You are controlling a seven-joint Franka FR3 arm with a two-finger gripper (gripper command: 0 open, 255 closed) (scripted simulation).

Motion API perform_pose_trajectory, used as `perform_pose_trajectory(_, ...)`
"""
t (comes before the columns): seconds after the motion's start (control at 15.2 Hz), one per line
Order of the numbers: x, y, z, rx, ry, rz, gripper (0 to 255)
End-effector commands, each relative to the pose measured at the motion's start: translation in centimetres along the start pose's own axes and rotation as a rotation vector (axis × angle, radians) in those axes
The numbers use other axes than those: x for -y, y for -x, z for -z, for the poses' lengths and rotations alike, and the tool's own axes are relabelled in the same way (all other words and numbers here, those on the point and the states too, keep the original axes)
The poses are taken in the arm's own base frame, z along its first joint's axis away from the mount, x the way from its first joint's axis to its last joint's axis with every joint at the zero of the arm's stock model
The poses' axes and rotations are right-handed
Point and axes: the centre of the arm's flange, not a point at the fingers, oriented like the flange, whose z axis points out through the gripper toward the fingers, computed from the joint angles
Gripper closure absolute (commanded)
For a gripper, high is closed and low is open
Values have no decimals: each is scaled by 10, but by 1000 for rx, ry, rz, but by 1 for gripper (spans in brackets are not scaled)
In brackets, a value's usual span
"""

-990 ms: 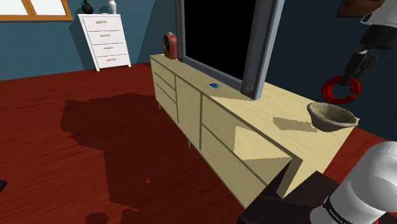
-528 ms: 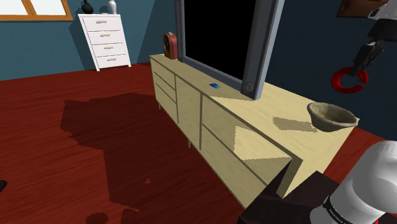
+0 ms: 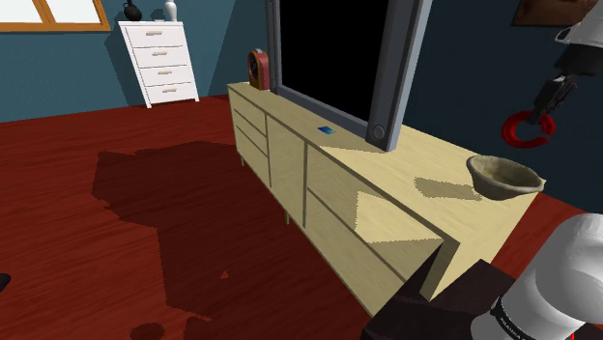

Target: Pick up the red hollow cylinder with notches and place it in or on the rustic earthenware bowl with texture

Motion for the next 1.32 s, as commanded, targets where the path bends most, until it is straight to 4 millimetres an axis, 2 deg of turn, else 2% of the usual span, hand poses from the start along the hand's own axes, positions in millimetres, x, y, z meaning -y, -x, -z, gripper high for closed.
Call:
perform_pose_trajectory(0.0,0,2,-11,-1,0,0,255)
perform_pose_trajectory(0.66,-9,8,-63,-1,0,0,255)
perform_pose_trajectory(1.19,-9,8,-63,-1,0,0,255)
perform_pose_trajectory(1.25,-9,8,-63,-1,0,0,0)
